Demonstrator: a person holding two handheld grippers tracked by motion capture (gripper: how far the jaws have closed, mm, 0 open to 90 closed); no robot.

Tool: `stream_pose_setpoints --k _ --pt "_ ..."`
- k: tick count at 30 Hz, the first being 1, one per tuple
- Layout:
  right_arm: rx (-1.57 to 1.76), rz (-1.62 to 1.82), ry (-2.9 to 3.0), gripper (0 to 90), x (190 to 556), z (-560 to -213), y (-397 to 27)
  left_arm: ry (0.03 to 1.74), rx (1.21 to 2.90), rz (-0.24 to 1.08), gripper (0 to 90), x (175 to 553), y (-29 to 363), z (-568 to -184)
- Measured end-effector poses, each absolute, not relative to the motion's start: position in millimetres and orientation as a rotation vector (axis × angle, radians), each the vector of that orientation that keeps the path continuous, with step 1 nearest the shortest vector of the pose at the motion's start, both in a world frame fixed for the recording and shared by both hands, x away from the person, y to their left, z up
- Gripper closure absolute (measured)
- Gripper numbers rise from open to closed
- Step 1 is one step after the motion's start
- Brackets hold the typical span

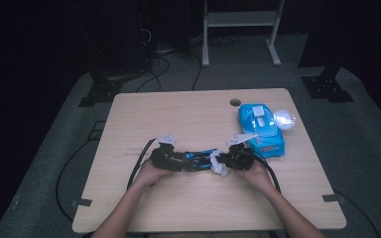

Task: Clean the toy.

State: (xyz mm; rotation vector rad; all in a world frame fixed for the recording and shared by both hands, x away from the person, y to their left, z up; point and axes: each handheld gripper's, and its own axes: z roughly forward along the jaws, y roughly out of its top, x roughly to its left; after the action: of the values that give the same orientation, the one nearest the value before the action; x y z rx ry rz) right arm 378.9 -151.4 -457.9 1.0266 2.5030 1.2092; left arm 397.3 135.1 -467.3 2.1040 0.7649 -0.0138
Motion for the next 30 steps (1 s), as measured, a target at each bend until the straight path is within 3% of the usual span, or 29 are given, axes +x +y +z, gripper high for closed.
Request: stream_pose_setpoints --k 8,21,24,27,30 --pt "1.026 1.212 2.496 82.3 378 -458 -151 0.822 2.038 -0.082 41.3 403 142 -470" --pt "0.991 1.190 2.478 82.2 374 -458 -147 0.740 2.109 0.174 44.1 387 134 -466" --pt "0.983 1.197 2.469 82.2 372 -459 -148 0.763 2.112 0.153 44.1 387 135 -465" --pt "0.999 1.205 2.473 82.2 373 -459 -149 0.821 2.104 0.069 33.7 390 137 -463" --pt "1.002 1.204 2.473 82.2 373 -459 -149 0.868 2.098 -0.020 33.7 390 137 -464"
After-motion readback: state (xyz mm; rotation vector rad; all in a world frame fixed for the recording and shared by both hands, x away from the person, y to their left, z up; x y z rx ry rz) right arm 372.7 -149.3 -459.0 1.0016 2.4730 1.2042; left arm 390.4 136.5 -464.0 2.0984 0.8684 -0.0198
